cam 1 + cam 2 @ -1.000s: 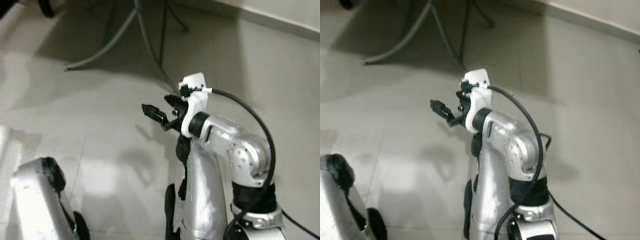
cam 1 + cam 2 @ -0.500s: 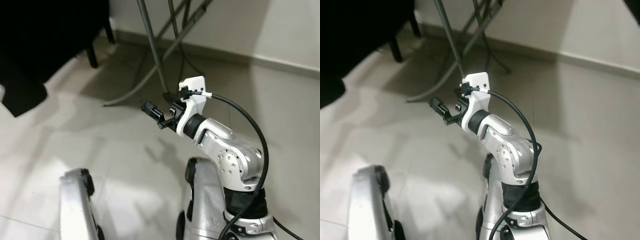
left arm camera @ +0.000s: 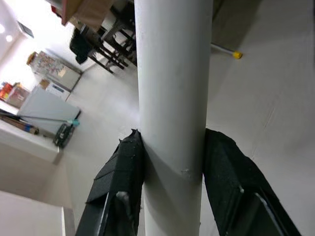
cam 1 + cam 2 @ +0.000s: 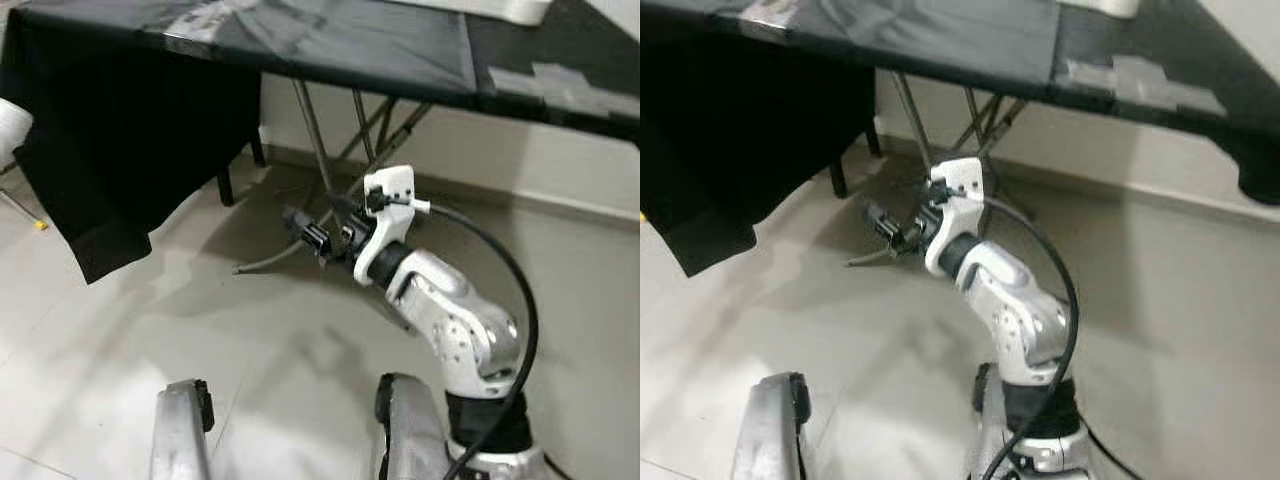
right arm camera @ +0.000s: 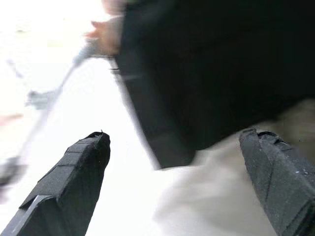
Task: Building children table
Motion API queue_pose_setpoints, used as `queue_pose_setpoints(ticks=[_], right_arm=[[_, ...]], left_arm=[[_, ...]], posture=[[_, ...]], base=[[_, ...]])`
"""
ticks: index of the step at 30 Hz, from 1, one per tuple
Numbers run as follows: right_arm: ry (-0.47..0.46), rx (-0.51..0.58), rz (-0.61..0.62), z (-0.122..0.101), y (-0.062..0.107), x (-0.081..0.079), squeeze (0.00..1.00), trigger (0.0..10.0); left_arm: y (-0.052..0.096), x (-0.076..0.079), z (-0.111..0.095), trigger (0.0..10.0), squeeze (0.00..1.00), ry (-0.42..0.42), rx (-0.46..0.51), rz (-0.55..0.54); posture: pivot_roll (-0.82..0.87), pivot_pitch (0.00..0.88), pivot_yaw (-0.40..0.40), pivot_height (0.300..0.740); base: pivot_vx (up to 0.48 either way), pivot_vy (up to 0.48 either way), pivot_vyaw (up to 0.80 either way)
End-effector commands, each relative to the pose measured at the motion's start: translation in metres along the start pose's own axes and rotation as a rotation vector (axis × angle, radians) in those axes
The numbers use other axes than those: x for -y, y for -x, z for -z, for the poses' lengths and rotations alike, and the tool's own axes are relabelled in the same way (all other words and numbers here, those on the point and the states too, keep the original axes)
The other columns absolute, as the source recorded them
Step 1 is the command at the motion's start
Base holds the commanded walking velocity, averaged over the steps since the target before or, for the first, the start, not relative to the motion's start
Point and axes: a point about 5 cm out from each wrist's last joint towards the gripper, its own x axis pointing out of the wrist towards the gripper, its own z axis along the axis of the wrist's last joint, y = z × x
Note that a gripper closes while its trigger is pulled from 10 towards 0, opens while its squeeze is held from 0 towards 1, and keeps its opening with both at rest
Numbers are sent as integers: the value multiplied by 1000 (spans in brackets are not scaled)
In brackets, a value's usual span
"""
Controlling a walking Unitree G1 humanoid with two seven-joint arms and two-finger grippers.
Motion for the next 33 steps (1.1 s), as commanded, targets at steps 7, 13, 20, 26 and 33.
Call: queue_pose_setpoints(ticks=[7, 13, 20, 26, 33], right_arm=[[-86, 49, -297, -13, 2, -26, 0, 10000], [-83, 144, -281, -28, -2, -20, 0, 10000], [206, 229, -67, -47, -12, -14, 0, 10000], [89, 261, -128, -53, -12, -16, 0, 10000], [-206, 345, -243, -56, -16, -18, 0, 10000]], left_arm=[[-4, -7, -19, 10000, 0, 48, 19, -97], [-4, -6, -40, 10000, 0, 108, 87, -156], [2, 11, -72, 10000, 0, 237, 216, -58], [0, 16, -87, 10000, 0, 274, 281, -6], [14, 34, -125, 10000, 0, 358, 469, 215]], posture=[[68, 0, -51, 490], [72, 0, -60, 510], [67, 0, -51, 540], [66, 0, -49, 560], [78, 0, -55, 585]], base=[[0, 0, 0], [0, 0, 0], [0, 0, 0], [0, 0, 0], [0, 0, 0]])
